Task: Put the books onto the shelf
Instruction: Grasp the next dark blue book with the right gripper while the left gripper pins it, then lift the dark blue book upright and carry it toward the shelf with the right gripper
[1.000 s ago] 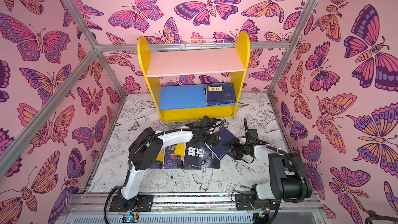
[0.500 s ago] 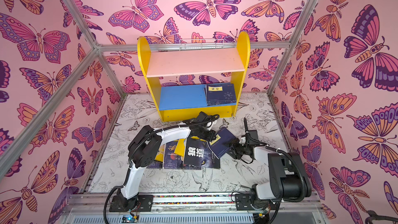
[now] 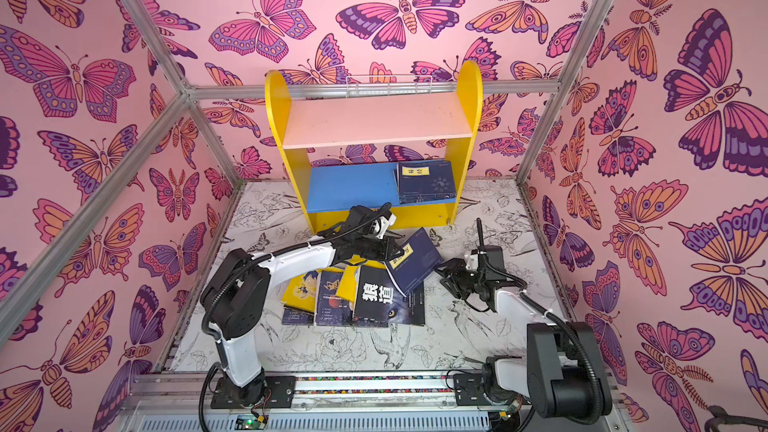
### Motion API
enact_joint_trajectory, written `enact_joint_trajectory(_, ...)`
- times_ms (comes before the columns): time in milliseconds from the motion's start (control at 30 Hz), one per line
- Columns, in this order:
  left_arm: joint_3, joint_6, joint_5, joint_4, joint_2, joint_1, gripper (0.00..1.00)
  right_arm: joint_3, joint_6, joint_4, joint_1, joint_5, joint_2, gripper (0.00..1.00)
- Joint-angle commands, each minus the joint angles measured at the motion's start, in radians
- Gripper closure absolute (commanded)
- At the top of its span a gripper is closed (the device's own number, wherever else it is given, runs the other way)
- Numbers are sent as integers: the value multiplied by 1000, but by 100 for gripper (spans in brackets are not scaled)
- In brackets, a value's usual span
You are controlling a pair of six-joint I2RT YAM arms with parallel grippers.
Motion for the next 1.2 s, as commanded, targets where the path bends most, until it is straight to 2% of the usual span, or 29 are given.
enact_joint_trajectory(0,-39,-66,79,123,-40,-8,100,28,10,68,2,-41,-41,46)
enact_joint_trajectory(333,-109,-212,135,343,-83,22,100,22,36,145,51,-51,-97,49)
enact_joint_trajectory(767,-125,-207,130,345,-151,43,100,19,59,219,96,-32,-43,51)
enact_joint_trajectory(867,-127,-216,135,353,-148,42,100,20,68,245,102,-29,-49,57)
enact_joint_trajectory(1167,-127,-227,129,356,-124,43,100,5,188,480,145,-28,-76,76)
